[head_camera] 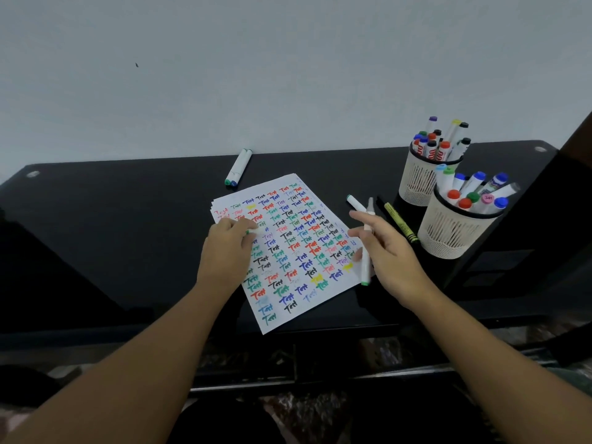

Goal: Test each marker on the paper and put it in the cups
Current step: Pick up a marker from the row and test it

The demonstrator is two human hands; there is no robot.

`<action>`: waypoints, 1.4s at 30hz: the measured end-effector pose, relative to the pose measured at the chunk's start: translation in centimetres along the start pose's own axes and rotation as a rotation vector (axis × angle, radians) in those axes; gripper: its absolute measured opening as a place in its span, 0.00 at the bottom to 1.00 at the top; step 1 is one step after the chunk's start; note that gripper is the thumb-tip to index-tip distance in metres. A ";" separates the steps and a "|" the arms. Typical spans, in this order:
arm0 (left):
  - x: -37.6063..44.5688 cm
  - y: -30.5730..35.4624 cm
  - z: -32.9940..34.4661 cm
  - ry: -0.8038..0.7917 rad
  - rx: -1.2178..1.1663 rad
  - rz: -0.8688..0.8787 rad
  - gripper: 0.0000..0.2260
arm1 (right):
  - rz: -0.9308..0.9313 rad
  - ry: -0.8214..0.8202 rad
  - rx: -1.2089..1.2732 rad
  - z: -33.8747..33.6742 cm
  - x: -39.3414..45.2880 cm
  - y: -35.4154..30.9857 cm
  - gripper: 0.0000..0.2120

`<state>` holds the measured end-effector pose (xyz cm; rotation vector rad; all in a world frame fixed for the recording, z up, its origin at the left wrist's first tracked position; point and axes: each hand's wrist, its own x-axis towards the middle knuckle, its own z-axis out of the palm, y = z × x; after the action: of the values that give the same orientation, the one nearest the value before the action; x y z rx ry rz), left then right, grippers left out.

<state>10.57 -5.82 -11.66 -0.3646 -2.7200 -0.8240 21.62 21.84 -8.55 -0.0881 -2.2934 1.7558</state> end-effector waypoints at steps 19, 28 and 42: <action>-1.4 0.9 -0.7 0.039 -0.107 0.198 0.12 | -0.187 -0.378 -0.998 4.1 6.5 -2.8 0.12; -1.5 1.0 -0.6 0.045 -0.070 0.297 0.10 | -0.274 -0.380 -0.905 5.8 6.8 -1.7 0.10; -2.4 2.2 -1.5 -0.104 -0.237 0.092 0.20 | -0.340 -0.480 -0.888 7.3 6.8 -3.1 0.24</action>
<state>13.82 -5.29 -10.13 -0.5929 -2.6803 -1.1342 13.71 15.48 -6.22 0.5801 -3.0133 0.5379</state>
